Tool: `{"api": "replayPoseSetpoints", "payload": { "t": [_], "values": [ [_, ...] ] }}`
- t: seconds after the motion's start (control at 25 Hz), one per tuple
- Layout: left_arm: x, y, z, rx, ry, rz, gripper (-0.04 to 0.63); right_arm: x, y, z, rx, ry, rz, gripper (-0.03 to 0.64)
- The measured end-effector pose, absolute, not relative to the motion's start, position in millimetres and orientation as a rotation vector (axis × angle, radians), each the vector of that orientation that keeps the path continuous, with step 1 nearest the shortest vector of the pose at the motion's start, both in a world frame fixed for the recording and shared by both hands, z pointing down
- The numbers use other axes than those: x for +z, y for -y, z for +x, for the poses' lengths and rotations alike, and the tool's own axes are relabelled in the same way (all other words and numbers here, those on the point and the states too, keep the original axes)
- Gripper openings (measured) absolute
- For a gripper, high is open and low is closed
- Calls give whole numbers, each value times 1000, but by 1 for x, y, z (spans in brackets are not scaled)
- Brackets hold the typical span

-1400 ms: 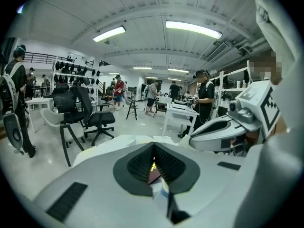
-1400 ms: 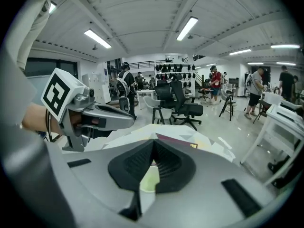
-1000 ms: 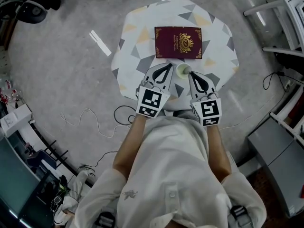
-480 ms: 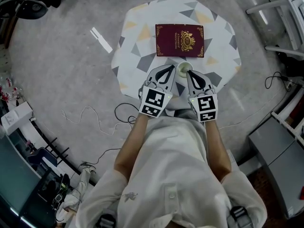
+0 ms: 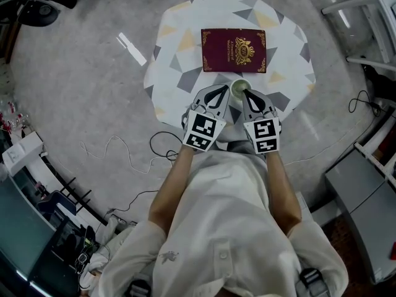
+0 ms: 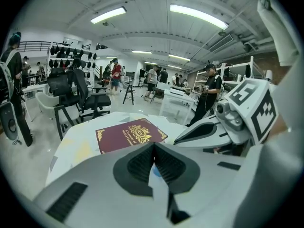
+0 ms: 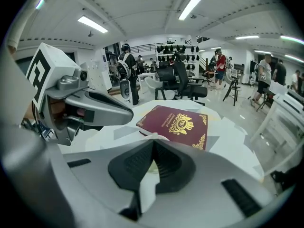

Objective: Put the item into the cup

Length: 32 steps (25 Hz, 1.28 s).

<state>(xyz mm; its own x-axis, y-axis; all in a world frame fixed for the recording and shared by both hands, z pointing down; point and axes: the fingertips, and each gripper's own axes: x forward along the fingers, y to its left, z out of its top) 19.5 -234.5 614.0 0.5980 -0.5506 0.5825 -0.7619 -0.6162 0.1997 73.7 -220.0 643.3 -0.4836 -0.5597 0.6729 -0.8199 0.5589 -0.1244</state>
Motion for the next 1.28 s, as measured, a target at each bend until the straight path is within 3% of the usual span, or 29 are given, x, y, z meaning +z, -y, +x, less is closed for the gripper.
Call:
{"api": "replayPoseSetpoints", "payload": {
  "t": [1.28],
  "values": [
    [618,220,15,704,1005,2405,14,679,210,68,590,2084,1039,9]
  ]
}}
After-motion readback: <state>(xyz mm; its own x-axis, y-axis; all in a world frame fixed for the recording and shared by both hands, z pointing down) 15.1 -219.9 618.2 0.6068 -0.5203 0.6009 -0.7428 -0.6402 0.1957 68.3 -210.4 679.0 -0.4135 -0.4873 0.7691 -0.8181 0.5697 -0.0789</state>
